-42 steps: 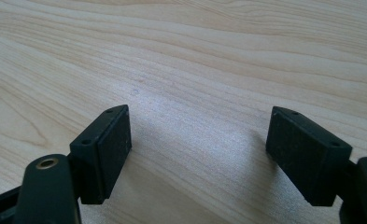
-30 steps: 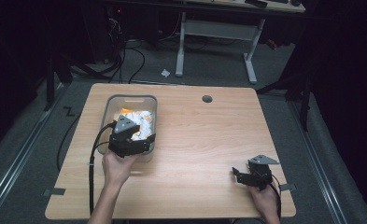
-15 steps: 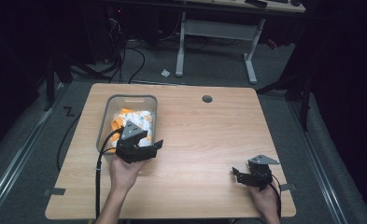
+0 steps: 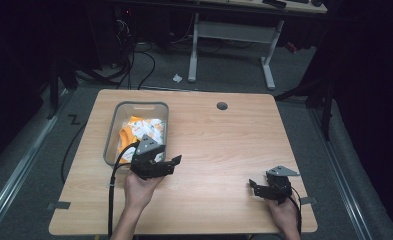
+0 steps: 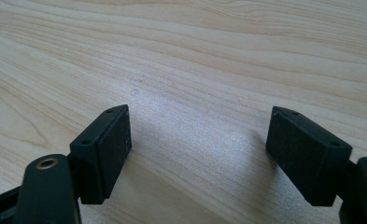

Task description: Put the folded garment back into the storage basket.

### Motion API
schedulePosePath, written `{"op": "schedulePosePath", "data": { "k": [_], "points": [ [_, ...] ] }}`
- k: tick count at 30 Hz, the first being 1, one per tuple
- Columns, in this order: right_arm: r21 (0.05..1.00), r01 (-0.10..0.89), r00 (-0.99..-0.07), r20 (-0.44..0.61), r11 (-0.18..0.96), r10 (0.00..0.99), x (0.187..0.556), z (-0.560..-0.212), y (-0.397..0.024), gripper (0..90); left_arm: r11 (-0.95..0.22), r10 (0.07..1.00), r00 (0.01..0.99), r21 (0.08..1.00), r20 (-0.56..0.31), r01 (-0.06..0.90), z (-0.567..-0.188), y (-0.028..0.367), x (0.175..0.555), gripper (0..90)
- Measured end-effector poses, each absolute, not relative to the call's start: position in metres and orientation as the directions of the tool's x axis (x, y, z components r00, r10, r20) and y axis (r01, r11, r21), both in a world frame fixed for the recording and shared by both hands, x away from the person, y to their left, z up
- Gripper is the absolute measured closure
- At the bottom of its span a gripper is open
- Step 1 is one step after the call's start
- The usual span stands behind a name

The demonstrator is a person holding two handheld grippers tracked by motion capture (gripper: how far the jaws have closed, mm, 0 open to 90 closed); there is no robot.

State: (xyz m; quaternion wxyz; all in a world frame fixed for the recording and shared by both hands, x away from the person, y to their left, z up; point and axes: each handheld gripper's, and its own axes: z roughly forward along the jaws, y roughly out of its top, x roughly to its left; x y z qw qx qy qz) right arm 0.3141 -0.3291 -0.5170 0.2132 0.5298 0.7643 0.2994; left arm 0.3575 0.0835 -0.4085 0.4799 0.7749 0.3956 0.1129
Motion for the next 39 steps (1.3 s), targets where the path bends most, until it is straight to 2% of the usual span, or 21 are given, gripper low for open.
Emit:
{"op": "schedulePosePath", "data": {
  "k": [39],
  "points": [
    [0.683,0.682,-0.348,-0.011,0.261,0.937,0.314,-0.517,-0.329,22.6,-0.262,0.659,0.699,0.788,-0.275,0.557,-0.451,0.045,0.352,32.9]
  ]
}}
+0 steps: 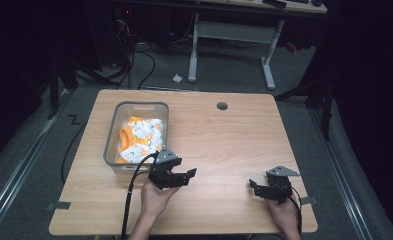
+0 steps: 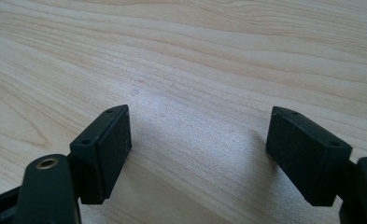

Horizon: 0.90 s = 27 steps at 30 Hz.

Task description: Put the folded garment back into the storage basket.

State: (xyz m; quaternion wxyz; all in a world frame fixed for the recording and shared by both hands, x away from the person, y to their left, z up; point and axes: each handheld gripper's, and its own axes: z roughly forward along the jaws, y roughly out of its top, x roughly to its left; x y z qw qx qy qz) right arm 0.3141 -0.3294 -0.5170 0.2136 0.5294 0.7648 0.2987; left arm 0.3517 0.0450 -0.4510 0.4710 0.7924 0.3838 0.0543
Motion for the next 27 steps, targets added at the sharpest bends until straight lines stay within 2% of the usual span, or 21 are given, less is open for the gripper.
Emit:
{"op": "schedulePosePath", "data": {
  "k": [17,27],
  "points": [
    [0.683,0.682,-0.348,-0.011,0.261,0.937,0.314,-0.517,-0.329,22.6,-0.311,0.674,0.694,0.754,-0.254,0.578,-0.475,0.028,0.354,33.4],
    [0.683,0.682,-0.348,-0.011,0.261,0.937,0.314,-0.517,-0.329,22.6,-0.364,0.688,0.696,0.732,-0.206,0.576,-0.486,0.018,0.355,33.4]
  ]
}}
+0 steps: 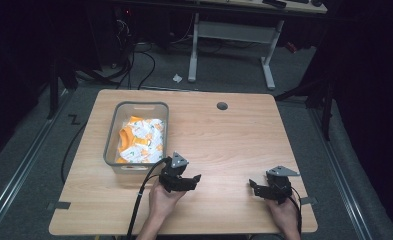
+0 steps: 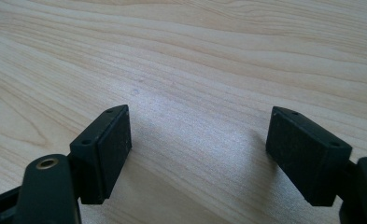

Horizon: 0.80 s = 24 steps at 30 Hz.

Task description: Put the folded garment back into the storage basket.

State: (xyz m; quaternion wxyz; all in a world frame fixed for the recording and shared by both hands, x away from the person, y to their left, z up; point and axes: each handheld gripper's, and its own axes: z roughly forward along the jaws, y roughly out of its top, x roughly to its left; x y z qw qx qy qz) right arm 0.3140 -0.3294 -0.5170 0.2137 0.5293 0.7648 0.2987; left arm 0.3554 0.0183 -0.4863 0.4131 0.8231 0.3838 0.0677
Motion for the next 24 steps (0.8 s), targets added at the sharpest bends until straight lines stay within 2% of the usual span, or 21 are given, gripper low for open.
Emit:
{"op": "schedulePosePath", "data": {
  "k": [9,24],
  "points": [
    [0.683,0.682,-0.348,-0.011,0.261,0.937,0.314,-0.517,-0.329,22.6,-0.358,0.707,0.674,0.715,-0.213,0.601,-0.5,0.018,0.358,33.5],
    [0.683,0.682,-0.348,-0.011,0.261,0.937,0.314,-0.517,-0.329,22.6,-0.371,0.743,0.647,0.699,-0.172,0.611,-0.513,0.016,0.36,33.5]
  ]
}}
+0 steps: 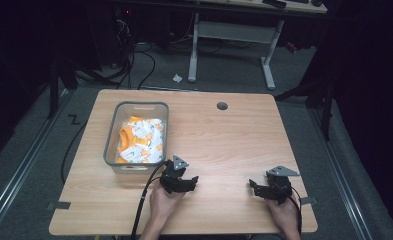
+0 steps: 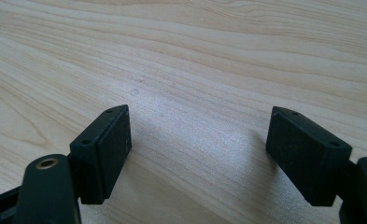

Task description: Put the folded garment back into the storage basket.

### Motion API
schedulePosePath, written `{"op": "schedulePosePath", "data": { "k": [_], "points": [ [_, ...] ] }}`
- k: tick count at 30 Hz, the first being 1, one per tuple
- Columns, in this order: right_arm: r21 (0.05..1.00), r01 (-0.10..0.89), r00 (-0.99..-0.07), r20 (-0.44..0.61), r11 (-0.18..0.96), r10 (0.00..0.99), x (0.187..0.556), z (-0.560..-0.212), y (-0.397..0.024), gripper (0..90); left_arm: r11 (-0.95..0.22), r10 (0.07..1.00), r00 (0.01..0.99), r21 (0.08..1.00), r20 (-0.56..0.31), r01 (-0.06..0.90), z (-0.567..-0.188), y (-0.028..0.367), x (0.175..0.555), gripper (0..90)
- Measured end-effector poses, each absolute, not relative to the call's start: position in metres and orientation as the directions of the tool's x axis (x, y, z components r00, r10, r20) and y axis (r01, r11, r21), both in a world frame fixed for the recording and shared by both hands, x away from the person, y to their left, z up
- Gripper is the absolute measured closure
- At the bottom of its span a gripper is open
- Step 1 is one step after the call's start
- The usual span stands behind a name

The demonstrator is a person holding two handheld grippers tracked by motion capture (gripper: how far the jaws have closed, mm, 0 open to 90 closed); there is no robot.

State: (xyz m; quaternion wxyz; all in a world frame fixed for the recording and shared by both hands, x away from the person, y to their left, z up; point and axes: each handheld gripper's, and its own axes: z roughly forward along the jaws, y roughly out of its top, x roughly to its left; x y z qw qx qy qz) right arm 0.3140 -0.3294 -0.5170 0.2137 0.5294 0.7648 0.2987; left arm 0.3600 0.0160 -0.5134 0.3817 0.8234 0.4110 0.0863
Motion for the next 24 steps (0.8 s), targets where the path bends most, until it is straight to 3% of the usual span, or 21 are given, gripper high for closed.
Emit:
{"op": "schedulePosePath", "data": {
  "k": [10,15,24],
  "points": [
    [0.683,0.682,-0.348,-0.011,0.261,0.937,0.314,-0.517,-0.329,22.6,-0.374,0.759,0.636,0.706,-0.141,0.602,-0.52,0.016,0.361,33.5],
    [0.684,0.681,-0.349,-0.012,0.262,0.937,0.314,-0.517,-0.329,22.6,-0.412,0.766,0.641,0.728,-0.047,0.547,-0.524,0.012,0.356,33.9],
    [0.684,0.681,-0.349,-0.012,0.262,0.937,0.314,-0.517,-0.33,22.6,-0.408,0.774,0.632,0.725,-0.047,0.554,-0.524,0.012,0.356,29.1]
  ]
}}
